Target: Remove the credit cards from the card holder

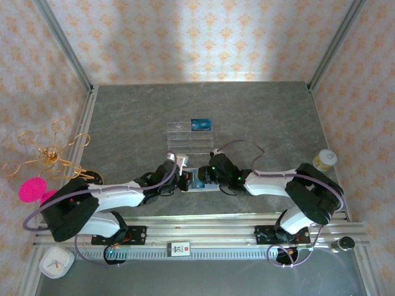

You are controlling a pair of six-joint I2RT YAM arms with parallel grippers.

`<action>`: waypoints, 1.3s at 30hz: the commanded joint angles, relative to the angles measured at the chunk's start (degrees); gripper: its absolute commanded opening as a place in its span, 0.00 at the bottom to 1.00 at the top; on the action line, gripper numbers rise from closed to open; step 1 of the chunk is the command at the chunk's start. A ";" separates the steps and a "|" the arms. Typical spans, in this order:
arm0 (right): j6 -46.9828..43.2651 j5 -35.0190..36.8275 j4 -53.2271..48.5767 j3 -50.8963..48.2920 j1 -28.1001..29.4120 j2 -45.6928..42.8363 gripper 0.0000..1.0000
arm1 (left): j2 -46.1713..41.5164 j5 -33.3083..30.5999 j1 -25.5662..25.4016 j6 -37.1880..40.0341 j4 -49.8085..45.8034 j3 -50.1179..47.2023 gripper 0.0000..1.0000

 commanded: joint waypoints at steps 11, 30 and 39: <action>-3.59 -7.60 1.13 1.32 -3.04 4.57 0.32 | 6.92 -0.66 -0.54 1.36 0.49 0.22 0.00; -1.49 -4.75 1.69 -3.85 -6.51 1.79 0.12 | 9.79 1.72 -0.04 -1.43 2.16 -3.26 0.00; -2.54 -4.43 -0.51 -4.35 -7.17 -2.12 0.08 | 8.98 2.48 0.20 -1.95 3.24 -3.91 0.00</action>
